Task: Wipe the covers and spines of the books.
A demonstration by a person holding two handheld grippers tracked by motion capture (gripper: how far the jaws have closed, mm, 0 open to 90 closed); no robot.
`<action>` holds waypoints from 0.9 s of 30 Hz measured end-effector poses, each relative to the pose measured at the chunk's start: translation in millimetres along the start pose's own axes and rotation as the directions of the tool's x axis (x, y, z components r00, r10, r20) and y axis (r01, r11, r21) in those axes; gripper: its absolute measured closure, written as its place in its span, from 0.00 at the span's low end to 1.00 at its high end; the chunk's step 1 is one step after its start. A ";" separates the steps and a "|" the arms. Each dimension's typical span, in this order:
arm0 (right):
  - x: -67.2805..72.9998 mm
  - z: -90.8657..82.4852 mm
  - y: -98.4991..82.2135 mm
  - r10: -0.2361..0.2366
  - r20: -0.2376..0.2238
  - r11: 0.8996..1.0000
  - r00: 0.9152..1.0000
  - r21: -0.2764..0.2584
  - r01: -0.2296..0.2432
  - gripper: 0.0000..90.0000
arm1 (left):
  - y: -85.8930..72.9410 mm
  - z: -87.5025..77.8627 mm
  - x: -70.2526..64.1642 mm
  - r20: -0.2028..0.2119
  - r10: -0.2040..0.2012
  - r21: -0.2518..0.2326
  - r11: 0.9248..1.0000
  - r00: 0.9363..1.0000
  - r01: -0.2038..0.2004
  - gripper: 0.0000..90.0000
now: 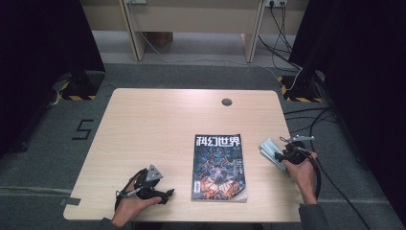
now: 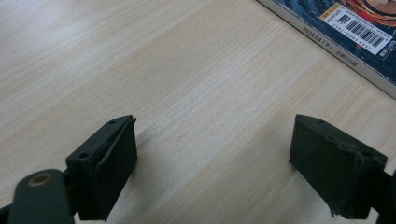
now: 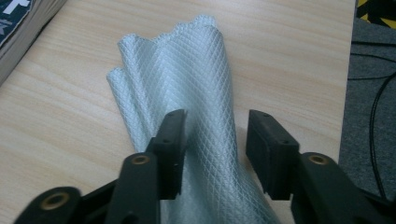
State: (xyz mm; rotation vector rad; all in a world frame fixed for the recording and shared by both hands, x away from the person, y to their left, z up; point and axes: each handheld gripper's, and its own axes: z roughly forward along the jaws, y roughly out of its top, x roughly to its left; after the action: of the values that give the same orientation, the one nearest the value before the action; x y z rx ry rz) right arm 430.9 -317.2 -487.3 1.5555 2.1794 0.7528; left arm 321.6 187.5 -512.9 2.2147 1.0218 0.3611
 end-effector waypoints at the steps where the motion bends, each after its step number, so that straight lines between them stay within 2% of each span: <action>1: 1.4 -1.0 0.6 0.005 -0.001 1.000 1.000 -0.011 -0.005 0.55 | 0.1 0.1 0.0 0.001 -0.001 -0.001 1.000 1.000 0.001 0.16; 3: 4.3 -3.4 2.9 0.015 -0.011 0.999 1.000 -0.043 -0.015 0.50 | 0.1 0.1 0.0 0.000 0.000 -0.001 1.000 1.000 0.000 0.16; 7: 17.6 -10.4 10.1 -0.035 -0.028 0.996 0.999 -0.078 0.032 0.47 | 0.1 0.2 -0.2 0.000 -0.002 -0.001 1.000 1.000 0.002 0.16; 10: 29.0 -14.8 15.0 -0.054 -0.055 0.993 0.997 -0.104 0.048 0.46 | 0.3 0.2 -0.4 -0.002 -0.004 -0.001 1.000 1.000 0.004 0.16; 13: 46.1 -16.3 19.0 -0.092 -0.089 0.992 0.992 -0.096 0.084 0.46 | 0.9 0.4 -0.4 -0.003 -0.005 0.002 1.000 1.000 0.005 0.16; 18: 72.9 -10.6 21.8 -0.152 -0.152 0.986 0.977 -0.086 0.140 0.45 | 2.3 0.5 -2.5 0.009 -0.005 0.002 1.000 1.000 0.005 0.18; 21: 83.8 -3.6 20.6 -0.174 -0.180 0.984 0.968 -0.062 0.165 0.44 | 3.5 1.0 -6.9 0.048 -0.019 -0.012 1.000 0.999 0.020 0.20; 23: 89.1 0.6 19.8 -0.187 -0.194 0.982 0.963 -0.041 0.183 0.44 | 4.7 2.3 -12.1 0.081 -0.016 -0.024 1.000 0.997 0.018 0.20; 24: 91.3 3.2 19.5 -0.200 -0.197 0.980 0.960 -0.035 0.197 0.44 | 5.2 2.8 -14.1 0.084 -0.013 -0.024 1.000 0.996 0.015 0.20; 27: 97.7 5.9 17.8 -0.212 -0.213 0.977 0.954 -0.028 0.211 0.44 | 7.4 5.3 -24.4 0.112 0.031 -0.044 0.999 0.993 -0.026 0.21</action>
State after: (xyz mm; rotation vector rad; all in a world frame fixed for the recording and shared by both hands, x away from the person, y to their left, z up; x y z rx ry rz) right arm 415.4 -219.3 -479.5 1.2608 2.4477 0.8904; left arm 312.4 163.2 -511.2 2.1872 0.9148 0.2649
